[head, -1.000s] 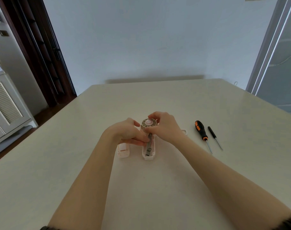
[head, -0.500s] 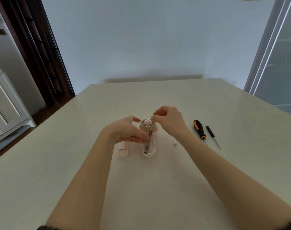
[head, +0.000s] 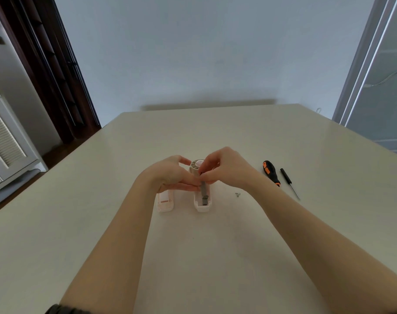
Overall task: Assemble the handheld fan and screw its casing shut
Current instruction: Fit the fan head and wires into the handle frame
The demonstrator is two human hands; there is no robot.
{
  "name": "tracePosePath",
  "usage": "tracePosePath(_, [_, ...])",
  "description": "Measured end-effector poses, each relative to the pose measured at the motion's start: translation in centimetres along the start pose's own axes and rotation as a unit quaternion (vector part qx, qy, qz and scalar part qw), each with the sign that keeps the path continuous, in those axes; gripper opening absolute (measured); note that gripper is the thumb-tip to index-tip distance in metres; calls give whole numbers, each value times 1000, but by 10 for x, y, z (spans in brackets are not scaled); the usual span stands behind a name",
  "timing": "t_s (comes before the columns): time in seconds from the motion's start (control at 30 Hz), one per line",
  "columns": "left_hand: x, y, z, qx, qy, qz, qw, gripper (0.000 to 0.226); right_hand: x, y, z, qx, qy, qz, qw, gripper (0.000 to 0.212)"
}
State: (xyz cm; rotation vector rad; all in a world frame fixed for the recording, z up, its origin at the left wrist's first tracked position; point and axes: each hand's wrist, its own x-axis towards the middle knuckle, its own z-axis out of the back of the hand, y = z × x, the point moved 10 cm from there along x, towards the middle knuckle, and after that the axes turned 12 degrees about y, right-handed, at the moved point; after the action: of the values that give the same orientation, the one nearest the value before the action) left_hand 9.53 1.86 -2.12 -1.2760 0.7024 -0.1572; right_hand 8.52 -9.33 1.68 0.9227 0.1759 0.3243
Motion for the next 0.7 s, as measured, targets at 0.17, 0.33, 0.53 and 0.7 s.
tracePosePath(0.17, [-3,0,2,12,-15,9,1000,71,-2,5,-1,-34,-4,8,999,13])
tracePosePath(0.33, [-7,-3,7,55,-37,20,998,69,-3,9,2,-64,-16,16,998,14])
tracePosePath(0.53, [-5,-2,10,145,-62,42,987,54,-4,11,6,-76,-16,15,997,17])
tracePosePath(0.7, [-3,-7,12,184,-62,28,980,29,-3,5,6,-71,-9,2,997,17])
